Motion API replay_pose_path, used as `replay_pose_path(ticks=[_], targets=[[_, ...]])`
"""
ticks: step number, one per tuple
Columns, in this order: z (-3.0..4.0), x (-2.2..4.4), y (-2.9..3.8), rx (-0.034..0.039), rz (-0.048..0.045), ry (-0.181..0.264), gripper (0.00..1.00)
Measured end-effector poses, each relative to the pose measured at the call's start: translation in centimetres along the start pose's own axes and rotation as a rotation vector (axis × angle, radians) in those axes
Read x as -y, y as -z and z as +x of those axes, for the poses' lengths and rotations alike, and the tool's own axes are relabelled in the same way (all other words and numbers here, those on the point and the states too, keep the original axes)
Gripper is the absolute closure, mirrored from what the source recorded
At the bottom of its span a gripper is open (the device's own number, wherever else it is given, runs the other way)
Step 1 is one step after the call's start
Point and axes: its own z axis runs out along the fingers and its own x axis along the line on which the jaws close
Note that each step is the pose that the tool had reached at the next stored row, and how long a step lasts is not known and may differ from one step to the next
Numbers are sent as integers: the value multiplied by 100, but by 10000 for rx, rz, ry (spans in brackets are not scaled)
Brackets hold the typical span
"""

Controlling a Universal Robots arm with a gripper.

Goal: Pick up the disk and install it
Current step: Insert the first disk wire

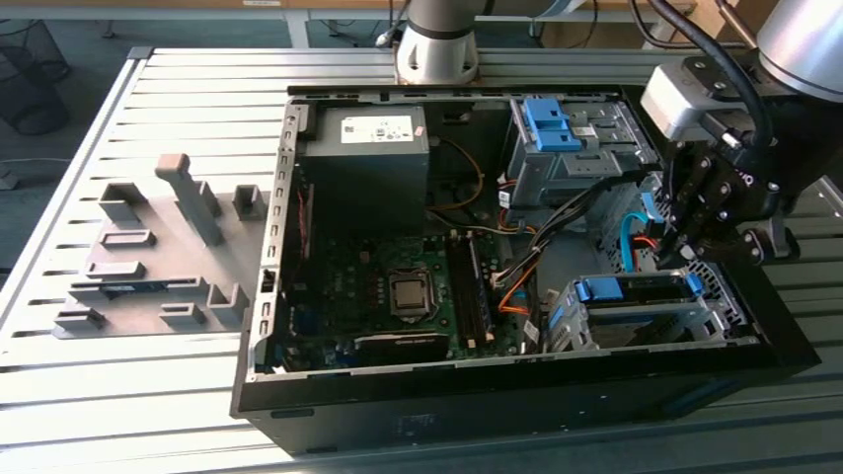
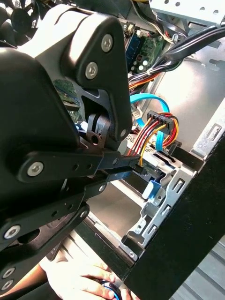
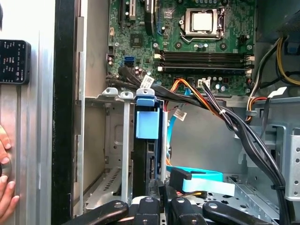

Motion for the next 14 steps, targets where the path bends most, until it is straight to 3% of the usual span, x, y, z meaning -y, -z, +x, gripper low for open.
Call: replay_pose_path(ticks=[5, 11, 14], targets=[[11, -15, -30, -1, 17, -3, 84], [18, -65, -42, 0, 147, -2, 84], [19, -84, -48, -1, 276, -7, 84]])
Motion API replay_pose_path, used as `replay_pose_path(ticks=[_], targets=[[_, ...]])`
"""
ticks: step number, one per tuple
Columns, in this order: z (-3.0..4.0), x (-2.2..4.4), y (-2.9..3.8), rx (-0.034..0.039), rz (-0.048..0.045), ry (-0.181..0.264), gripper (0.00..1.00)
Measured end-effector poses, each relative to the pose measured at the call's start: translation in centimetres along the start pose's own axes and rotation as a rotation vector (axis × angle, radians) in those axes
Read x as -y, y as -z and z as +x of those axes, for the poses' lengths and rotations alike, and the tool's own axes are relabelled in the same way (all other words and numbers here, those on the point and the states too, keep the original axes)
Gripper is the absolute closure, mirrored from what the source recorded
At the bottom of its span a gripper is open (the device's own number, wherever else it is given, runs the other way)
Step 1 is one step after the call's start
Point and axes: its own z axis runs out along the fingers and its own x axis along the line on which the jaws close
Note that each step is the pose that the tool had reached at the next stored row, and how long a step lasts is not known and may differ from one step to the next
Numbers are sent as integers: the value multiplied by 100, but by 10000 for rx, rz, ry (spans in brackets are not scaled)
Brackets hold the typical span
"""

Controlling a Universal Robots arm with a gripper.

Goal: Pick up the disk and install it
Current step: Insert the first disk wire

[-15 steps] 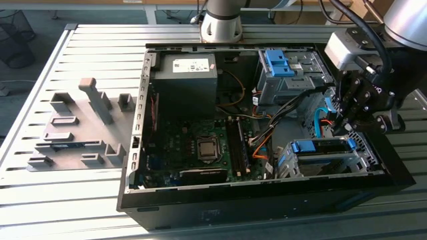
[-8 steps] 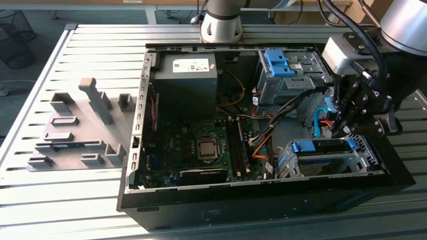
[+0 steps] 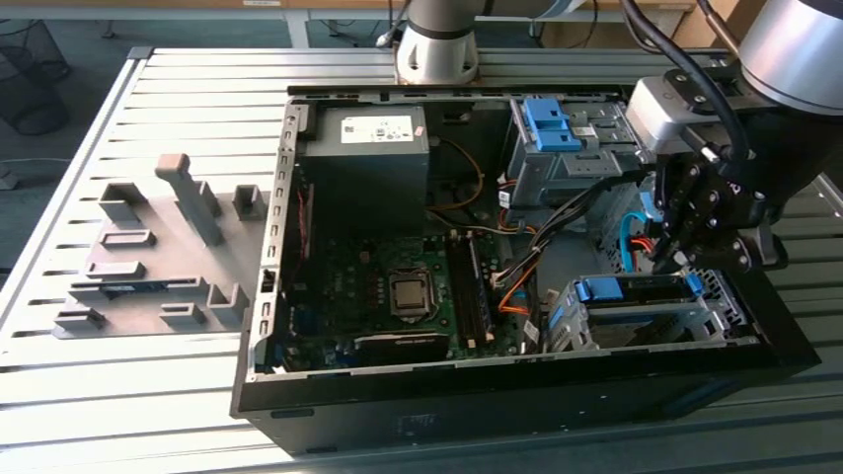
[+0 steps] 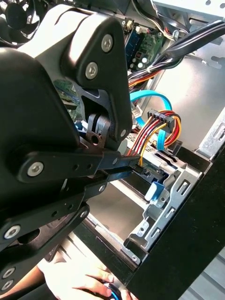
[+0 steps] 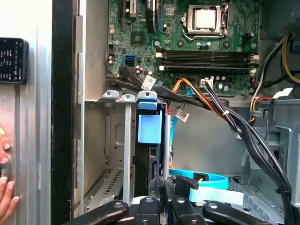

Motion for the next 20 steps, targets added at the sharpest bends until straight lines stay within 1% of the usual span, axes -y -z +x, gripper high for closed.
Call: replay_pose_path(ticks=[1, 2, 8, 20], targets=[[0, -2, -3, 0, 32, -2, 84], [0, -2, -5, -2, 45, -1, 84], [12, -4, -30, -2, 47, -18, 84], [23, -5, -56, -4, 45, -49, 84]])
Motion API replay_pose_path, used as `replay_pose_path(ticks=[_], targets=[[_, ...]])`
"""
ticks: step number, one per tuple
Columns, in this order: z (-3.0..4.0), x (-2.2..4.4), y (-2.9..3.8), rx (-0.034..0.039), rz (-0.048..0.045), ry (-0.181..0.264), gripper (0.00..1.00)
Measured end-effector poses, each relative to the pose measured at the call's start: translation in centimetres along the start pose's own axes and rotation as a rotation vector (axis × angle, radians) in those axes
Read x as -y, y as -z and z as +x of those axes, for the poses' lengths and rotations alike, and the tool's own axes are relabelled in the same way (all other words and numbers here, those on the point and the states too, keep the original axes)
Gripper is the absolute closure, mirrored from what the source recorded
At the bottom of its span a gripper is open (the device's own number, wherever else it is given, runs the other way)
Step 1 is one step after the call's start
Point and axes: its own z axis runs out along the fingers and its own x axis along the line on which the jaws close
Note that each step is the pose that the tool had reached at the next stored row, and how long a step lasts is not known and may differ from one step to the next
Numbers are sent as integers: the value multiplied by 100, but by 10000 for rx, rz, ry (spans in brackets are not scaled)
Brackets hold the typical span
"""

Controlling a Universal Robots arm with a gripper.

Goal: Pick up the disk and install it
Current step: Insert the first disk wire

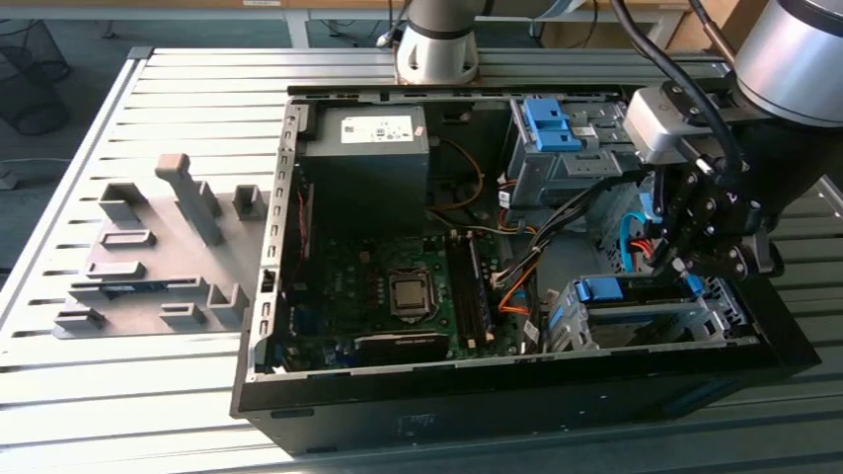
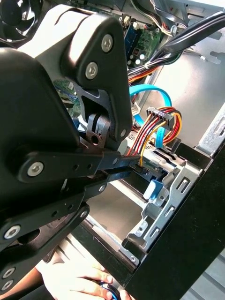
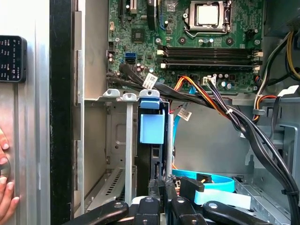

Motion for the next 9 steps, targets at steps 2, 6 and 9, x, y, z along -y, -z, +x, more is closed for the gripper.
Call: replay_pose_path(ticks=[2, 6, 9], targets=[[0, 0, -4, 0, 0, -2, 84], [0, 0, -10, 0, 0, -2, 84], [3, -1, -16, 2, 0, -2, 84]])
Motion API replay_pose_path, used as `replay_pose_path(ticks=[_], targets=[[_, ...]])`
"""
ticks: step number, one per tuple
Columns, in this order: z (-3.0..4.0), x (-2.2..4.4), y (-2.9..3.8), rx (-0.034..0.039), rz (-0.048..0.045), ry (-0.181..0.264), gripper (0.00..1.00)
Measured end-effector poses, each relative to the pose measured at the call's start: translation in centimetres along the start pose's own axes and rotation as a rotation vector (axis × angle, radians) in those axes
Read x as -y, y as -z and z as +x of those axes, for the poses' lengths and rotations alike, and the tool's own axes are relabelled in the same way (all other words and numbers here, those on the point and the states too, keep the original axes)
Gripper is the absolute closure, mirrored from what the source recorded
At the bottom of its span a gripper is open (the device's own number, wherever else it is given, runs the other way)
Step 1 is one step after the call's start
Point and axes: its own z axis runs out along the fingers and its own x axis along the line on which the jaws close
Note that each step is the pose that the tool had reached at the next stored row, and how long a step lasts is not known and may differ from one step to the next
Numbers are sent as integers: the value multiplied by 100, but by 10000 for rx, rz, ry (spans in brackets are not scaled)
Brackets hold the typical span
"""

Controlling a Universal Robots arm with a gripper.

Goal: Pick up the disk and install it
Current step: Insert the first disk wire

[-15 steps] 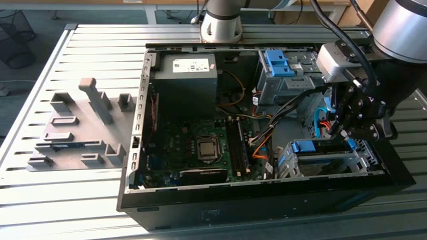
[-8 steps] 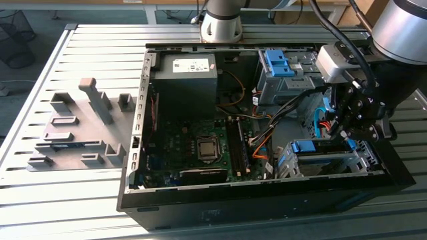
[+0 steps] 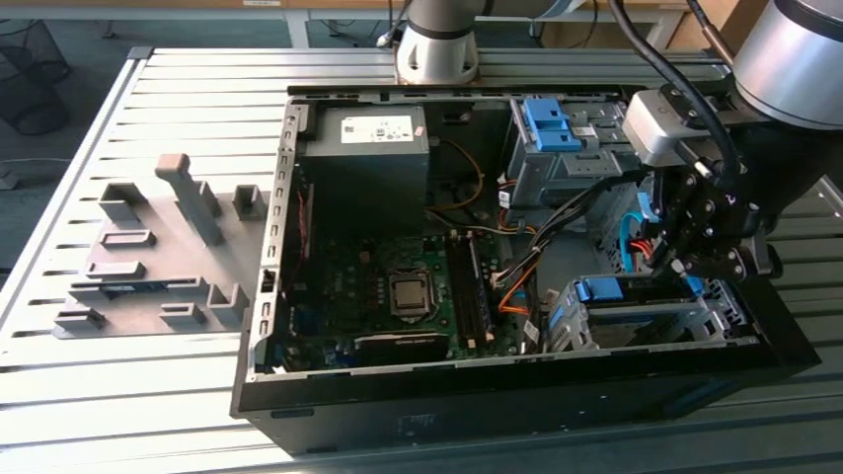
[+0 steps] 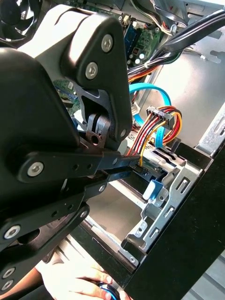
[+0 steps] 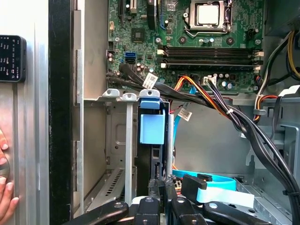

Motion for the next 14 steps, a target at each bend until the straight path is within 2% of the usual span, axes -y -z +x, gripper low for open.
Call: replay_pose_path(ticks=[8, 14], targets=[[9, 0, -6, 4, -1, -14, 84], [10, 0, 18, 19, -43, -23, 84]])
